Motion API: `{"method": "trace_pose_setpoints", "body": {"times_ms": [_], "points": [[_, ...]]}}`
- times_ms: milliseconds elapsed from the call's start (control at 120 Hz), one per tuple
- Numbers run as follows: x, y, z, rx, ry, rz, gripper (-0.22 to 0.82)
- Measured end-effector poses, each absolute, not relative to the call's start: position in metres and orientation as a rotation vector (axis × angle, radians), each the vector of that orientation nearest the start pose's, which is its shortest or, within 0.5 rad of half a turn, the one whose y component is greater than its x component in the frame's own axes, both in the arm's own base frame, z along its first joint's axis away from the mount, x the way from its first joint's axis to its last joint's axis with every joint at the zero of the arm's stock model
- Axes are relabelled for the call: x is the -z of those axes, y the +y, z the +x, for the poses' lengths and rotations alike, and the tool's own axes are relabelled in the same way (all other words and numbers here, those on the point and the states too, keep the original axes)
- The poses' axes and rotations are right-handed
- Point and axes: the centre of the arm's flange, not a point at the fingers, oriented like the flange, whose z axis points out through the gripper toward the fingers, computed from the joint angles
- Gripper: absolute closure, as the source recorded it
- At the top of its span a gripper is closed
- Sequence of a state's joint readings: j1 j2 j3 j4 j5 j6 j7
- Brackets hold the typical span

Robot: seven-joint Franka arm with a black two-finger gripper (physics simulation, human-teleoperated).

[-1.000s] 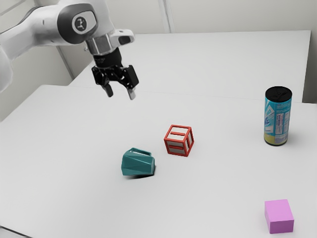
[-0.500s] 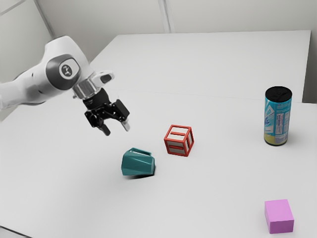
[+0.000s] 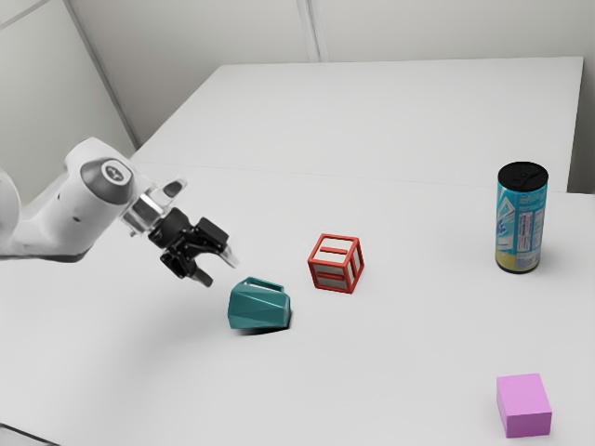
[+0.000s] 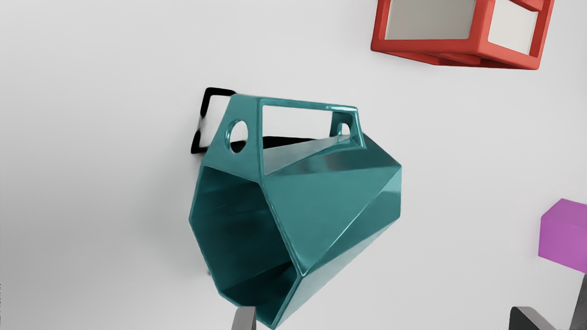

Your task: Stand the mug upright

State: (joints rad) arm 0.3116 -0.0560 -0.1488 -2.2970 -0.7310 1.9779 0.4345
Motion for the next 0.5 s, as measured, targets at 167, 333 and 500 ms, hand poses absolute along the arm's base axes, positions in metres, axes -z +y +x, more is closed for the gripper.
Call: {"method": "trace_pose_setpoints", "body": {"times_ms": [167,333,500], "points": [[-0.332,0.052,0.485,0.066,0.118,2.38,0.0],[-0.308,0.052,0.48,0.058,0.07,2.307,0.0],[-0.298,0.028,0.479,0.07,-0.045,2.242,0.0]]}}
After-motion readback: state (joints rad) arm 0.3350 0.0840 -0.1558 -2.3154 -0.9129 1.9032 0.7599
